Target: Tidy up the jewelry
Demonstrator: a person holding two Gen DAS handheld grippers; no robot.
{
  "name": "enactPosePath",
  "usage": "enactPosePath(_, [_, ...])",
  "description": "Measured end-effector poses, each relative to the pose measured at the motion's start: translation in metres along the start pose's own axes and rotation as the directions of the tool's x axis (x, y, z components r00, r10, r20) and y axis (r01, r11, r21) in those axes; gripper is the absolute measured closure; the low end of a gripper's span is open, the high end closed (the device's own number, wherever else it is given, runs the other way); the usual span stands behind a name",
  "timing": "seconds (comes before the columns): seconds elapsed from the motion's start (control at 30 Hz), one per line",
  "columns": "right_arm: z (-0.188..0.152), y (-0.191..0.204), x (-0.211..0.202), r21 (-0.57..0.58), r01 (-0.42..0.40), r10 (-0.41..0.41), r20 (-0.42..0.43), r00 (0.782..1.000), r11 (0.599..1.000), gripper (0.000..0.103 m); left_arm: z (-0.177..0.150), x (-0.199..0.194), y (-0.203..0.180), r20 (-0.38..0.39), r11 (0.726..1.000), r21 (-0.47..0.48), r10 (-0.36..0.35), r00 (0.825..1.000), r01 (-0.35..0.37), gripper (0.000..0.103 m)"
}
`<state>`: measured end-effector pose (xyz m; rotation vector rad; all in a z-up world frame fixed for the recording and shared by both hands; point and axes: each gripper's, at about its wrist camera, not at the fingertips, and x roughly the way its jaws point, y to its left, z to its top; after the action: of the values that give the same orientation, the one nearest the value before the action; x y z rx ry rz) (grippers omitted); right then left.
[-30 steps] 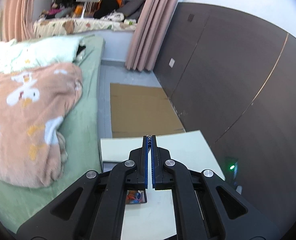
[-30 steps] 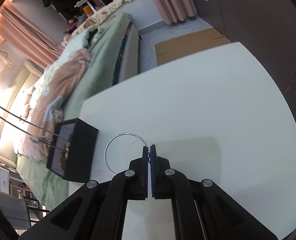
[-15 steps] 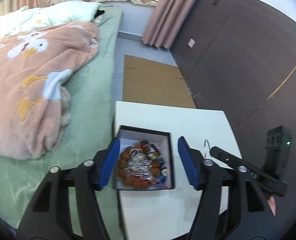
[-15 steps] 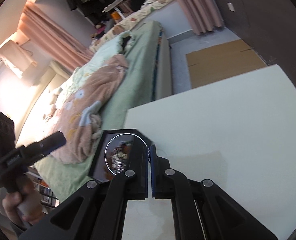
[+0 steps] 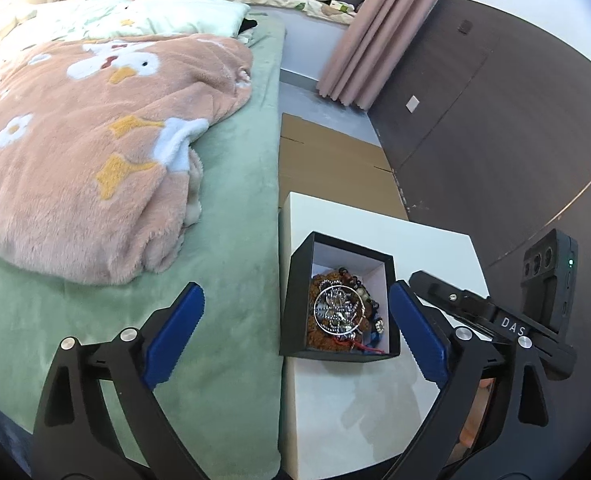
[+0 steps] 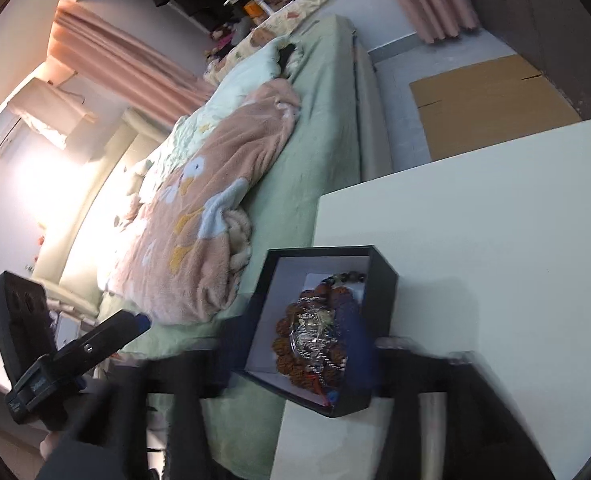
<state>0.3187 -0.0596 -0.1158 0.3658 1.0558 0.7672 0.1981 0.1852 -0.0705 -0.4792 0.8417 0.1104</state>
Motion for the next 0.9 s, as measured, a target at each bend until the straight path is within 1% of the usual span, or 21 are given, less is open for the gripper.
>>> enactPosePath(0.1, [-0.007, -0.001, -0.012, -0.006, 0.010, -0.010, 0.021, 1.000, 1.000, 0.045, -0.006, -0.004, -0.001, 0.010, 1.000, 0.003, -0.006, 1.000, 0.006, 0.005])
enactPosePath(0.2, [-0.015, -0.008, -0.030, -0.009, 0.053, -0.053, 0.049, 0.997, 0.999, 0.043, -0.014, -0.008, -0.008, 0.020, 1.000, 0.013, -0.015, 1.000, 0.015, 0.005])
enactPosePath(0.27, [-0.020, -0.014, -0.043, 0.003, 0.065, -0.065, 0.064, 0.996, 0.998, 0.034, -0.020, -0.010, -0.013, 0.025, 1.000, 0.015, -0.025, 0.999, 0.025, 0.005])
enactPosePath(0.3, [-0.021, -0.015, -0.052, 0.001, 0.079, -0.079, 0.079, 0.994, 0.997, 0.027, -0.023, -0.012, -0.016, 0.029, 0.999, 0.016, -0.030, 0.999, 0.029, 0.005])
enactPosePath(0.37, [-0.023, -0.016, -0.066, -0.010, 0.100, -0.099, 0.106, 0.989, 0.995, 0.024, -0.029, -0.016, -0.022, 0.039, 0.999, 0.022, -0.038, 0.998, 0.037, 0.005])
enactPosePath(0.43, [-0.027, -0.017, -0.083, -0.008, 0.108, -0.106, 0.133, 0.985, 0.994, 0.017, -0.034, -0.020, -0.030, 0.047, 0.999, 0.035, -0.039, 0.998, 0.038, 0.005])
enactPosePath(0.53, [-0.034, -0.018, -0.106, -0.022, 0.144, -0.138, 0.175, 0.975, 0.989, 0.011, -0.040, -0.027, -0.042, 0.062, 0.997, 0.070, -0.030, 0.998, 0.025, 0.005])
enactPosePath(0.6, [-0.039, -0.018, -0.119, -0.027, 0.148, -0.140, 0.194, 0.971, 0.989, 0.008, -0.045, -0.031, -0.051, 0.070, 0.996, 0.090, -0.015, 0.997, 0.008, 0.005])
enactPosePath(0.63, [-0.044, -0.019, -0.128, -0.030, 0.151, -0.141, 0.212, 0.967, 0.988, 0.008, -0.047, -0.034, -0.056, 0.075, 0.995, 0.097, 0.002, 0.997, -0.009, 0.005])
enactPosePath(0.67, [-0.047, -0.020, -0.136, -0.033, 0.150, -0.139, 0.224, 0.965, 0.988, 0.008, -0.049, -0.036, -0.060, 0.079, 0.994, 0.105, 0.002, 0.997, -0.010, 0.005])
enactPosePath(0.77, [-0.057, -0.022, -0.154, -0.033, 0.175, -0.162, 0.246, 0.956, 0.984, 0.008, -0.056, -0.046, -0.073, 0.096, 0.992, 0.130, -0.023, 0.995, 0.011, 0.005])
enactPosePath(0.9, [-0.070, -0.020, -0.180, -0.041, 0.197, -0.179, 0.278, 0.944, 0.979, 0.008, -0.066, -0.061, -0.090, 0.136, 0.988, 0.153, -0.018, 0.991, -0.003, 0.005])
